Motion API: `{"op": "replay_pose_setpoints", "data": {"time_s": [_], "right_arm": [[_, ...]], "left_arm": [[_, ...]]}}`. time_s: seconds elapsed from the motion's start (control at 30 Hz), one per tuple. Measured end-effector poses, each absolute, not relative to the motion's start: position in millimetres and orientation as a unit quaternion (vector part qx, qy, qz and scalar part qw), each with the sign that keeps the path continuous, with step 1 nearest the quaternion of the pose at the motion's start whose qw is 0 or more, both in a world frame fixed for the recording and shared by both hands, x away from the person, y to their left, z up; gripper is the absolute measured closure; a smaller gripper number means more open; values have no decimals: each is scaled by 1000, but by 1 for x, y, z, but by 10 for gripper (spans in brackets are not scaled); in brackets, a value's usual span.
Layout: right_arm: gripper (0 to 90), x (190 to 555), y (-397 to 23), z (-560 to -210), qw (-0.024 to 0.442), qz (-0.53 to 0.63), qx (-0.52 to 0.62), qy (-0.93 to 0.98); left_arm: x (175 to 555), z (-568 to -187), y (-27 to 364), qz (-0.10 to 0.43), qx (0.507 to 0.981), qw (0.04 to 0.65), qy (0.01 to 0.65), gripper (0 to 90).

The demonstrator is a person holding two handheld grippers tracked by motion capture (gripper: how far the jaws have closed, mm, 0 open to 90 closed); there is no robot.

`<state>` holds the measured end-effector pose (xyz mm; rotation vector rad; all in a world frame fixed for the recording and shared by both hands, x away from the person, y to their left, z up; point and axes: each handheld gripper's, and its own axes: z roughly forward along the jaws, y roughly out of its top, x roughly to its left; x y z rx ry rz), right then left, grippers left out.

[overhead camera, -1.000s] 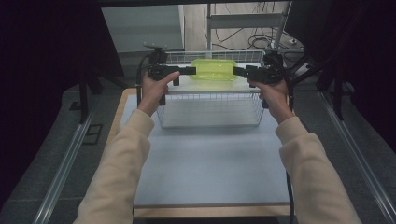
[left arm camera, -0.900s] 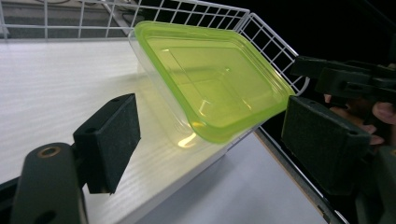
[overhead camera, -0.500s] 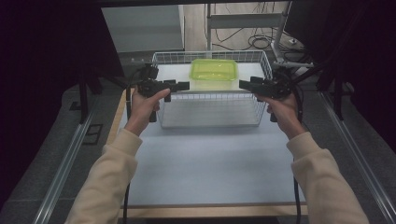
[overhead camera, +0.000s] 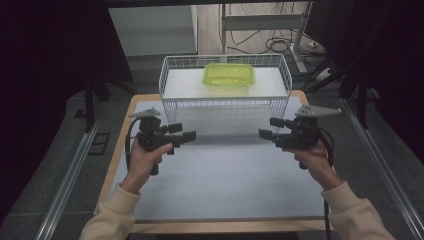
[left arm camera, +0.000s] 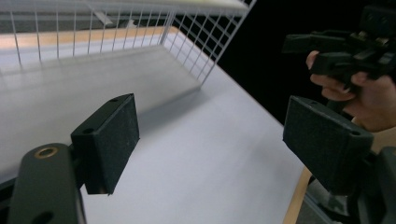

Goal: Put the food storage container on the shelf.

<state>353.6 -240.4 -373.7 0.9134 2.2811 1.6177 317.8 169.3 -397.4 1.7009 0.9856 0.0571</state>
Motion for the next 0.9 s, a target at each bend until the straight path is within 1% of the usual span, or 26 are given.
{"op": "replay_pose_setpoints", "data": {"time_s": [0.17,0.27,0.5,0.9], "right_arm": [[289,333,-247,-400,82,547,308,774],[288,321,-252,-419,81,539,310,779],[288,310,-260,-455,69,523,325,785],[288,310,-265,-463,71,520,332,784]], "left_arm": [[292,-424,164,33,736,539,408,182],[279,-440,162,29,741,533,408,184],[270,-464,156,14,753,511,414,186],[269,-470,153,8,756,504,418,190]]}}
